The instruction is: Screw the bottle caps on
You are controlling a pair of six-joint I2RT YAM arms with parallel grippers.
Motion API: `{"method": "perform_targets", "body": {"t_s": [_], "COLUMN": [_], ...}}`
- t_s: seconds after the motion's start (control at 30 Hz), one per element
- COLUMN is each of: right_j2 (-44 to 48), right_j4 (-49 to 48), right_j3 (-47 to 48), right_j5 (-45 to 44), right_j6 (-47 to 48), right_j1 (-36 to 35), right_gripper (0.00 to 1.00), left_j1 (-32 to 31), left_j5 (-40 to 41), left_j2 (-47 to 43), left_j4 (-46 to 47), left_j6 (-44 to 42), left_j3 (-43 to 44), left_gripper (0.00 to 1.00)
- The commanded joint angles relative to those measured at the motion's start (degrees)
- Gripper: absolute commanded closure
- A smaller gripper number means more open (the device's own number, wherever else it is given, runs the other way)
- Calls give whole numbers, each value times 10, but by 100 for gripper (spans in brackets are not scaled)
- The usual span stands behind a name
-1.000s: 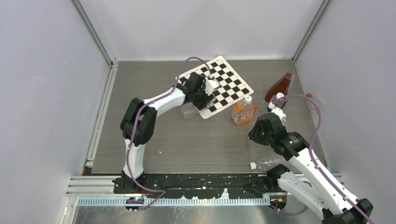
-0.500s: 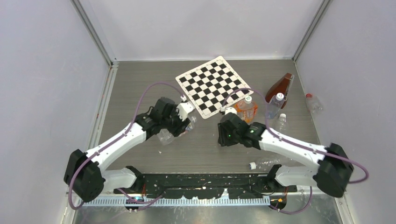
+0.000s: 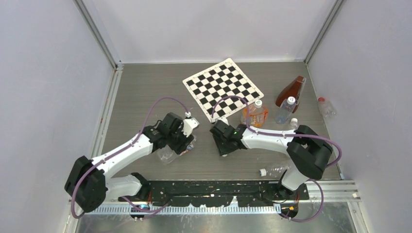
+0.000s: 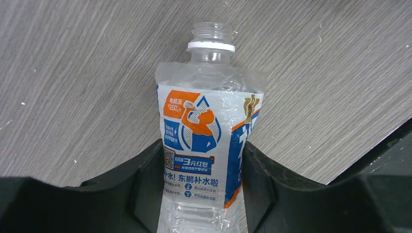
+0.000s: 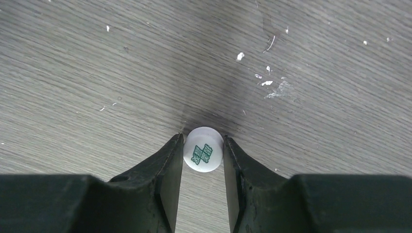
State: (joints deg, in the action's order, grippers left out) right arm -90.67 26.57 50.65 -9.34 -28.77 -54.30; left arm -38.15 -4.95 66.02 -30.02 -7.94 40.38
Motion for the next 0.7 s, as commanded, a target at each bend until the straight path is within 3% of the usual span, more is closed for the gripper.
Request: {"method": "perform_targets", "body": {"t_s": [0.0,0.13,0.27,0.67], "right_j2": [-13,-11,-12,-37], "right_j4": [39,83,109,157], "right_j3": [22,41,64,93], "right_j5": [-14,-4,16,-3], "right_j6": [-2,-12,-17,-33], "right_j1": [-4,-4,-4,-4], "right_gripper": [54,41,36,43], "left_j1": [-2,-1,-1,-2], "left_j5": [3,-14,-17,-17], "left_j2": [37,58,62,65], "left_j4": [-10,-18,-23,-56], "left_j6": [-15,-22,-22,-33], "left_j3": [37,48,53,81], "left_gripper": [47,39,31,12]}}
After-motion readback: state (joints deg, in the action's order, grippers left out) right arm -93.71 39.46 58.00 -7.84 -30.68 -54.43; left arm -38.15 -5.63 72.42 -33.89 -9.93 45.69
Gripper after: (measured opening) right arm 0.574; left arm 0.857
